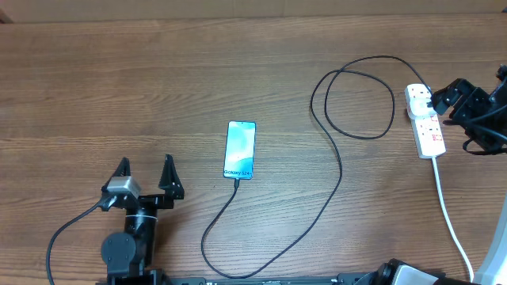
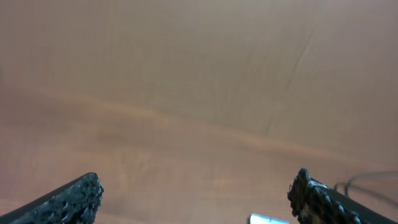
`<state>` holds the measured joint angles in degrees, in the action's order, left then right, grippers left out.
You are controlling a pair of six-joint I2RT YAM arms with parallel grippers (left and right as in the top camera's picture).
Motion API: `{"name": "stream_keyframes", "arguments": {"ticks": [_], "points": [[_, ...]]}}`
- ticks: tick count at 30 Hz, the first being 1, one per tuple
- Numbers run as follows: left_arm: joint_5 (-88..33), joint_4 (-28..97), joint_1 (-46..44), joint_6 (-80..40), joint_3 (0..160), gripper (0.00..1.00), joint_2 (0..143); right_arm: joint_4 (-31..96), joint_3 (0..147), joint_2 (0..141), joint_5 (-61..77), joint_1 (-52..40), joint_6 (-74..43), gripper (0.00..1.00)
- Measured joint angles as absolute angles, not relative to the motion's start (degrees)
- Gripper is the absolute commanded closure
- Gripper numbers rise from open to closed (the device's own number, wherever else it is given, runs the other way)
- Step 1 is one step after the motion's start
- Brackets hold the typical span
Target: Plug charger to phone and switch on socket
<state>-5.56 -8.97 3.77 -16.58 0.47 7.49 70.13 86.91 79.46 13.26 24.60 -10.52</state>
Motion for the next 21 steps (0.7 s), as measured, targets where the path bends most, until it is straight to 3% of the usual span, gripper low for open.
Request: {"name": "stream_keyframes", "arguments": {"ticks": [4, 21], "points": [[-6.17, 3.25, 3.79, -16.51, 0.47, 0.0, 6.26, 70.11, 86.91, 79.46, 13.23, 24.6, -10.48, 0.0], [-7.97, 3.68, 4.64, -3.55, 0.47, 0.0, 0.84, 70.13, 86.91, 79.46, 13.26, 24.62, -10.48, 0.0]]}}
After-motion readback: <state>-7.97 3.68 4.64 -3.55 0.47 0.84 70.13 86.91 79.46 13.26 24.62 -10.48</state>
